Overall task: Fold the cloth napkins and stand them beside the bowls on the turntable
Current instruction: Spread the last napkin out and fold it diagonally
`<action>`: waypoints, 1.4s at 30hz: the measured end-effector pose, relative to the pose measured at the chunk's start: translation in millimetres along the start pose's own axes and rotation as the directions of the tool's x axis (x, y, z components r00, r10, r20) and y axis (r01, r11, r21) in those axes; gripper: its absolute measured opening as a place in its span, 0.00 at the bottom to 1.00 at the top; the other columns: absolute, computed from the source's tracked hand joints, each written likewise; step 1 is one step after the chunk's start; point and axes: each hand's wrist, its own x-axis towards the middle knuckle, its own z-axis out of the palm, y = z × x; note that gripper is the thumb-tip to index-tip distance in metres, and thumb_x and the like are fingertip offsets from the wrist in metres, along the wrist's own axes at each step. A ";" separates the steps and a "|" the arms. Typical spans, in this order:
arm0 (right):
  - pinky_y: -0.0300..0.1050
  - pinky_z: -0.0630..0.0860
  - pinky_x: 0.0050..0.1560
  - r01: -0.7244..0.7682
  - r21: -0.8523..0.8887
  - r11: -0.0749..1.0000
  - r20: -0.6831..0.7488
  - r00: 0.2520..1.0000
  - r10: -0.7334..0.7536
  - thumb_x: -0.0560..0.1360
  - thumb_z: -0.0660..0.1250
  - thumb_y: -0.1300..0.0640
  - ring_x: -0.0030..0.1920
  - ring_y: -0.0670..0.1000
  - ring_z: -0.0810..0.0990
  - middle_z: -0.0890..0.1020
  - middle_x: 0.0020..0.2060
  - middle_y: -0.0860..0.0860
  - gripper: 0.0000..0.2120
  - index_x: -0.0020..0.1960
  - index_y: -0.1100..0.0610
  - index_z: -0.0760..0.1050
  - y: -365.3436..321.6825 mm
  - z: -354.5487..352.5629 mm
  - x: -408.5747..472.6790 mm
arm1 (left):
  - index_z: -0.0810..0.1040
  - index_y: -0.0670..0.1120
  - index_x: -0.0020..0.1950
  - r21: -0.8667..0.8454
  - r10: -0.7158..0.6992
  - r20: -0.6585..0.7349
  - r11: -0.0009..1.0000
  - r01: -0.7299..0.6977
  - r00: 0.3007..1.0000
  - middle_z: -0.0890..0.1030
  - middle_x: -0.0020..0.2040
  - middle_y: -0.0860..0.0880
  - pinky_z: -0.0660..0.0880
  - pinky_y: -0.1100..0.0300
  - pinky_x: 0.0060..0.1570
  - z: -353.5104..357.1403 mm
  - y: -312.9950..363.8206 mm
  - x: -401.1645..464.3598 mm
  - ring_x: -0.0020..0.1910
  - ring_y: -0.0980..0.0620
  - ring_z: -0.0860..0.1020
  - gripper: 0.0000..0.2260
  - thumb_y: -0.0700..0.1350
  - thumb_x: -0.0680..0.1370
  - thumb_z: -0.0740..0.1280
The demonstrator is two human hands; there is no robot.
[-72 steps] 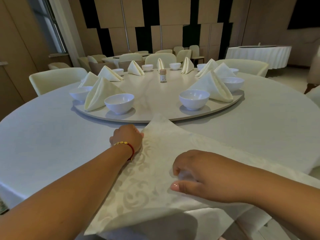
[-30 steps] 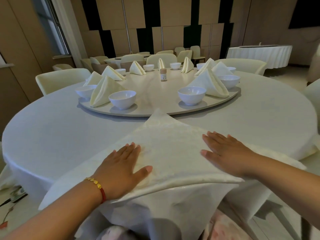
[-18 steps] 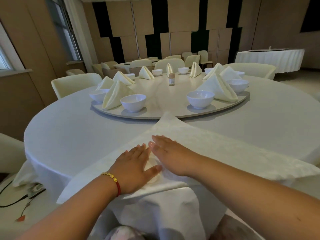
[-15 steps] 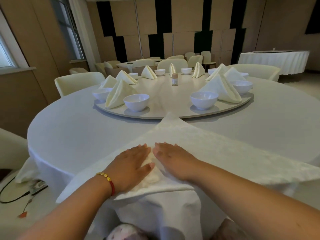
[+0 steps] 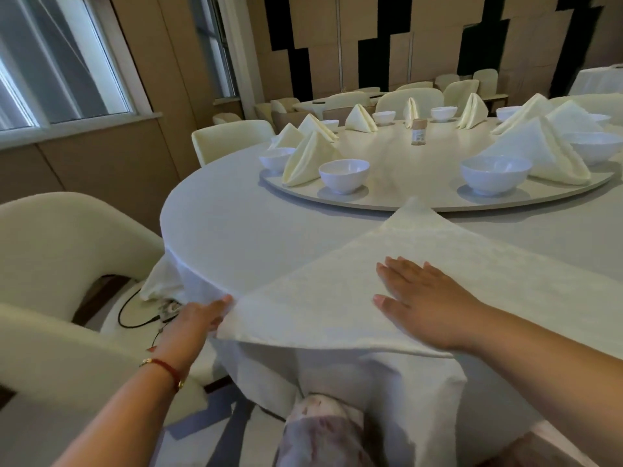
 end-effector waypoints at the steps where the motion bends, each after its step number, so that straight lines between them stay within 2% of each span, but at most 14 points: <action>1: 0.46 0.39 0.75 0.000 0.000 1.000 -0.002 1.000 0.000 0.82 0.43 0.41 0.77 0.46 0.40 0.42 0.78 0.48 0.30 0.79 0.51 0.41 -0.2 0.1 -0.2 | 0.80 0.44 0.48 -0.094 -0.074 0.096 0.992 0.083 0.993 0.83 0.43 0.45 0.74 0.50 0.51 -1.4 -3.2 -2.1 0.46 0.44 0.80 0.21 0.60 0.68 0.72; 5: 0.46 0.39 0.76 0.000 0.015 1.000 -0.007 1.000 0.000 0.81 0.43 0.41 0.77 0.45 0.40 0.42 0.78 0.47 0.30 0.79 0.51 0.41 -0.9 0.4 -2.1 | 0.78 0.45 0.58 -0.360 -0.161 0.316 0.891 0.276 0.935 0.83 0.50 0.41 0.77 0.48 0.51 -6.6 -7.8 -4.5 0.48 0.41 0.82 0.22 0.52 0.67 0.74; 8: 0.47 0.40 0.76 -0.004 0.011 1.000 -0.011 1.000 0.004 0.82 0.44 0.41 0.77 0.46 0.40 0.43 0.78 0.47 0.30 0.79 0.51 0.42 -1.5 0.4 -2.5 | 0.76 0.41 0.56 -0.467 -0.141 0.430 0.810 0.354 0.892 0.80 0.42 0.41 0.80 0.56 0.32 -11.0 -7.5 -7.7 0.32 0.47 0.80 0.28 0.46 0.60 0.80; 10: 0.47 0.40 0.76 -0.007 0.015 1.000 -0.005 1.000 0.007 0.82 0.43 0.41 0.77 0.46 0.40 0.42 0.78 0.47 0.30 0.79 0.51 0.42 -1.8 -0.4 -3.0 | 0.77 0.43 0.48 -0.497 -0.117 0.436 0.795 0.348 0.892 0.78 0.35 0.43 0.76 0.62 0.24 -15.6 -5.6 -8.5 0.25 0.52 0.76 0.25 0.41 0.55 0.82; 13: 0.46 0.39 0.76 -0.004 0.024 1.000 -0.007 1.000 0.004 0.82 0.43 0.41 0.77 0.45 0.39 0.42 0.78 0.47 0.30 0.79 0.50 0.41 -2.0 -0.4 -5.0 | 0.76 0.45 0.47 -0.531 -0.079 0.425 0.785 0.319 0.902 0.75 0.36 0.43 0.72 0.65 0.22 -23.6 4.3 -11.8 0.22 0.54 0.71 0.18 0.36 0.62 0.78; 16: 0.46 0.39 0.76 -0.009 0.034 0.999 0.001 1.000 0.009 0.81 0.41 0.39 0.77 0.45 0.39 0.42 0.78 0.46 0.30 0.79 0.50 0.41 -1.7 -2.5 -5.5 | 0.82 0.43 0.43 -0.586 0.020 0.455 0.759 0.283 0.890 0.76 0.33 0.45 0.71 0.66 0.21 -33.3 21.0 -14.1 0.21 0.56 0.69 0.28 0.41 0.47 0.85; 19: 0.43 0.40 0.76 0.016 0.187 0.982 -0.041 0.999 -0.008 0.77 0.42 0.34 0.77 0.43 0.42 0.46 0.78 0.45 0.35 0.79 0.50 0.45 -9.3 -10.2 -12.8 | 0.84 0.39 0.41 -0.662 0.095 0.478 0.692 0.287 0.873 0.77 0.31 0.45 0.75 0.66 0.24 -37.6 43.3 -11.4 0.23 0.56 0.73 0.29 0.42 0.43 0.86; 22: 0.42 0.55 0.73 0.155 0.199 0.968 -0.225 0.968 -0.108 0.67 0.46 0.22 0.75 0.47 0.58 0.62 0.75 0.47 0.46 0.76 0.50 0.58 -31.6 -14.5 -33.1 | 0.84 0.36 0.47 -0.756 0.180 0.494 0.572 0.318 0.851 0.81 0.39 0.44 0.81 0.62 0.35 -39.7 62.4 0.3 0.34 0.53 0.81 0.29 0.41 0.49 0.86; 25: 0.47 0.73 0.48 0.259 -0.037 0.965 -0.354 0.900 -0.255 0.71 0.58 0.35 0.51 0.53 0.76 0.78 0.52 0.50 0.27 0.60 0.53 0.72 -53.0 -1.9 -42.2 | 0.77 0.32 0.61 -0.793 0.384 0.580 0.467 0.391 0.718 0.81 0.51 0.43 0.77 0.57 0.57 -30.2 85.9 0.1 0.54 0.49 0.80 0.22 0.39 0.70 0.75; 26: 0.47 0.71 0.38 0.273 -0.062 0.960 -0.405 0.872 -0.274 0.73 0.60 0.43 0.43 0.54 0.75 0.78 0.44 0.51 0.17 0.53 0.55 0.74 -56.8 -0.6 -41.2 | 0.78 0.33 0.61 -0.790 0.407 0.580 0.490 0.367 0.705 0.82 0.50 0.43 0.77 0.58 0.57 -24.3 93.8 -0.3 0.55 0.49 0.80 0.20 0.37 0.70 0.73; 28: 0.47 0.66 0.31 0.270 -0.021 0.963 -0.460 0.852 -0.249 0.75 0.60 0.53 0.36 0.54 0.71 0.74 0.36 0.51 0.07 0.47 0.56 0.72 -58.6 -4.3 -38.3 | 0.84 0.36 0.51 -0.756 0.342 0.465 0.634 0.165 0.817 0.83 0.45 0.44 0.80 0.62 0.47 -9.2 111.5 0.9 0.47 0.52 0.83 0.13 0.34 0.67 0.71; 33: 0.46 0.70 0.37 0.339 0.355 0.871 -0.382 0.903 -0.196 0.79 0.60 0.51 0.37 0.50 0.74 0.76 0.36 0.48 0.05 0.45 0.51 0.68 -53.0 -14.5 -41.7 | 0.84 0.45 0.38 -0.442 0.299 0.299 0.885 -0.146 0.906 0.80 0.35 0.48 0.75 0.67 0.29 19.5 146.0 4.9 0.32 0.57 0.77 0.13 0.39 0.78 0.64; 39: 0.42 0.68 0.39 0.294 0.593 0.750 -0.176 0.956 -0.235 0.77 0.62 0.43 0.36 0.44 0.71 0.75 0.35 0.44 0.12 0.43 0.50 0.70 -40.1 -32.8 -48.3 | 0.83 0.45 0.48 -0.117 0.355 0.247 0.934 -0.336 0.902 0.79 0.48 0.46 0.70 0.57 0.46 45.5 162.8 16.8 0.45 0.49 0.73 0.06 0.47 0.77 0.68; 42: 0.46 0.73 0.51 0.230 0.480 0.847 -0.197 0.969 -0.152 0.77 0.55 0.36 0.46 0.47 0.77 0.80 0.46 0.45 0.19 0.52 0.50 0.72 -12.1 -44.1 -34.3 | 0.83 0.43 0.48 0.017 0.366 0.247 0.924 -0.381 0.897 0.81 0.48 0.44 0.70 0.59 0.44 67.0 170.7 17.7 0.48 0.48 0.75 0.09 0.48 0.76 0.69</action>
